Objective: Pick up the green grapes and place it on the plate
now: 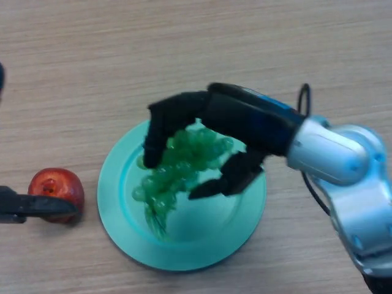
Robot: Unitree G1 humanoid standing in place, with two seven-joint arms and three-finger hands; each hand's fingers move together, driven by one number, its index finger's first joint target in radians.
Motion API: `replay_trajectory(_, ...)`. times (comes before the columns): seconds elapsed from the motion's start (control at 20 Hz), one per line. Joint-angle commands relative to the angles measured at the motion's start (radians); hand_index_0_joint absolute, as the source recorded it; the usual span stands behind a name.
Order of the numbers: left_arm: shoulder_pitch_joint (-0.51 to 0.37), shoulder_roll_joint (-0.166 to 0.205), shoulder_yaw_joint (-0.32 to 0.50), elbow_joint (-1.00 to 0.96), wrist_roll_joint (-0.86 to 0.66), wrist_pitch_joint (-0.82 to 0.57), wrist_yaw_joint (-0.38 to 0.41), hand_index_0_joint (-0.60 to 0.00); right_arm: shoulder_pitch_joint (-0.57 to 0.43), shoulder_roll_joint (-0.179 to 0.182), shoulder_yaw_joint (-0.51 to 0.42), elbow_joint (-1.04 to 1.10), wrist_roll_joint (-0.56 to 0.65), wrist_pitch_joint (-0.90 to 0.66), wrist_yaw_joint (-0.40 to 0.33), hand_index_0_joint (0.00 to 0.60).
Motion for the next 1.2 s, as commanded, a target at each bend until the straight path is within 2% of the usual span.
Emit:
replay_trajectory(0.05, -0.018, 0.047, 0.076, -0.037, -0.04, -0.161, 0.004, 0.0, -0.103, 0.011, -0.052, 0.02, -0.014, -0.175, -0.142, 0.5)
replay_trajectory(0.1, -0.018, 0.048, 0.076, -0.037, -0.04, -0.161, 0.004, 0.0, -0.101, 0.011, -0.051, 0.021, -0.023, -0.164, -0.138, 0.498)
replay_trajectory(0.15, -0.019, 0.048, 0.075, -0.036, -0.04, -0.161, 0.005, 0.0, -0.1, 0.011, -0.048, 0.021, -0.029, -0.147, -0.136, 0.449)
replay_trajectory(0.2, -0.019, 0.049, 0.074, -0.035, -0.04, -0.161, 0.006, 0.0, -0.103, 0.011, -0.048, 0.02, -0.03, -0.143, -0.139, 0.349)
replay_trajectory(0.25, -0.021, 0.052, 0.072, -0.032, -0.037, -0.161, 0.006, 0.0, -0.112, 0.011, -0.048, 0.022, -0.031, -0.137, -0.147, 0.199)
replay_trajectory(0.35, -0.04, 0.065, 0.063, -0.022, -0.024, -0.161, 0.01, 0.0, -0.099, 0.011, -0.071, -0.004, -0.016, -0.109, -0.16, 0.004)
replay_trajectory(0.6, -0.072, 0.082, 0.022, -0.025, -0.01, -0.14, 0.02, 0.0, -0.025, 0.011, -0.169, -0.094, 0.026, -0.036, -0.164, 0.0)
replay_trajectory(0.7, -0.087, 0.091, 0.013, -0.026, -0.009, -0.136, 0.024, 0.0, 0.04, 0.011, -0.226, -0.184, 0.078, 0.047, -0.185, 0.0)
replay_trajectory(0.75, -0.097, 0.099, 0.009, -0.029, -0.01, -0.127, 0.025, 0.0, 0.09, 0.011, -0.259, -0.26, 0.147, 0.139, -0.206, 0.0)
replay_trajectory(0.9, -0.111, 0.112, 0.013, -0.043, -0.036, -0.093, 0.022, 0.0, 0.253, 0.008, -0.323, -0.397, 0.266, 0.202, -0.227, 0.0)
replay_trajectory(1.0, -0.113, 0.111, 0.013, -0.04, -0.044, -0.096, 0.022, 0.0, 0.337, 0.001, -0.353, -0.453, 0.352, 0.201, -0.298, 0.0)
replay_trajectory(1.05, -0.104, 0.106, 0.011, -0.042, -0.048, -0.104, 0.015, 0.0, 0.373, -0.006, -0.362, -0.474, 0.39, 0.186, -0.362, 0.0)
replay_trajectory(1.2, -0.083, 0.09, 0.01, -0.073, -0.068, -0.094, 0.006, 0.0, 0.427, -0.018, -0.36, -0.508, 0.421, 0.145, -0.441, 0.0)
